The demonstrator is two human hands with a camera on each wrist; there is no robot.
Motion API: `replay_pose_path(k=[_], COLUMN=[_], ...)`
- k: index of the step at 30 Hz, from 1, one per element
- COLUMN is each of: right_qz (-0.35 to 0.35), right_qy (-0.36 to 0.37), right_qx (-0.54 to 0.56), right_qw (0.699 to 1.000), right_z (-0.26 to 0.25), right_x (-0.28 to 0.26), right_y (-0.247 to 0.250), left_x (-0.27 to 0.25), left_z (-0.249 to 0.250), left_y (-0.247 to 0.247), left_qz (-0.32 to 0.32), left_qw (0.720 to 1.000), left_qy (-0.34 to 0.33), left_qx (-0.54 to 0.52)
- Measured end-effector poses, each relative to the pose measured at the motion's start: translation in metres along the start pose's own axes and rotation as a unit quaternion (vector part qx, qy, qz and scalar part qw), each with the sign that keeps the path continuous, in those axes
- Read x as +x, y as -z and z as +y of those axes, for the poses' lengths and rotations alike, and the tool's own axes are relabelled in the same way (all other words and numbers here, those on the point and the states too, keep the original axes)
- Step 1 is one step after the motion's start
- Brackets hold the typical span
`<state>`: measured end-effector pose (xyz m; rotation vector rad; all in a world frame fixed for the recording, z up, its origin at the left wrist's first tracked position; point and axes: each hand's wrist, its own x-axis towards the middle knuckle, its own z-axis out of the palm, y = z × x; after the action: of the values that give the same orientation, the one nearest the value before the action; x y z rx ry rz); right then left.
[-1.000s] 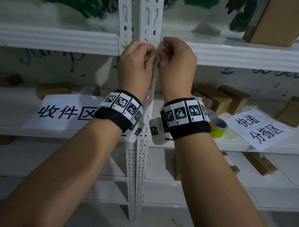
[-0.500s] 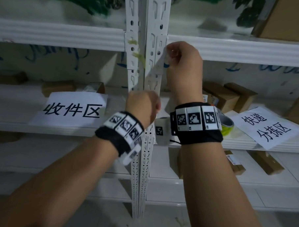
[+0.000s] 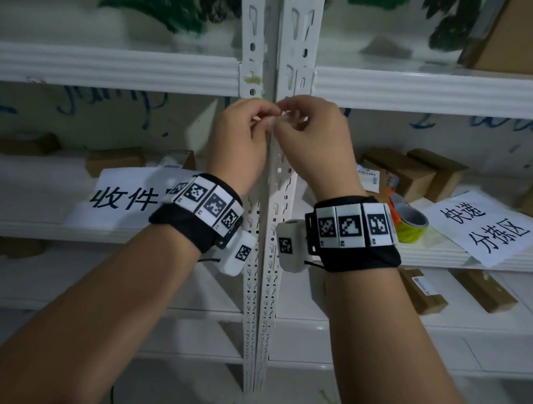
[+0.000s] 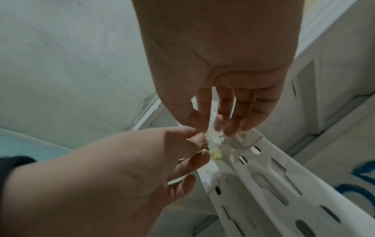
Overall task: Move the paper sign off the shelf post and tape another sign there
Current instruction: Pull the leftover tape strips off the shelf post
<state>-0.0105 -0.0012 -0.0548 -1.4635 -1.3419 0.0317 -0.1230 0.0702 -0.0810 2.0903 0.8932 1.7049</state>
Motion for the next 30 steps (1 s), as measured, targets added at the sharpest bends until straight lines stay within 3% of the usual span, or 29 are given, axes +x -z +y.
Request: replay_pose_path(k=[4,12,17,21,30], right_qz=[0.035,0.077,0.083,0.127,0.16], right_qy=[-0.014,-0.022,-0.009,0.018,0.025], right_qx=[-0.01,-0.004,0.003,0.044,0.067], right_qw=[0.999,0.997,0.996,0.991,0.984], right_z=[0.002,0.004,0.003,-0.002,-0.002], right_x=[0.007,0.012,0.017,0.022,0.032], right_y=[0.001,-0.004,-0.011,-0.021,-0.06], left_x=[0.006,0.024,0.037,0.045,0.048], left_z=[0.0,-0.012,-0.017,-0.02,-0.024], left_y=[0.0,0.007,0.008,0.01,0.016], left_qz=[0.031,0.076,0.079,0.079,0.076], left_qw=[0.998,0.995,0.992,0.991,0.982], left_qy=[0.027,0.0,-0.032,-0.059,-0.064], left_qx=[-0.042,0.068,0.095,0.09,0.162])
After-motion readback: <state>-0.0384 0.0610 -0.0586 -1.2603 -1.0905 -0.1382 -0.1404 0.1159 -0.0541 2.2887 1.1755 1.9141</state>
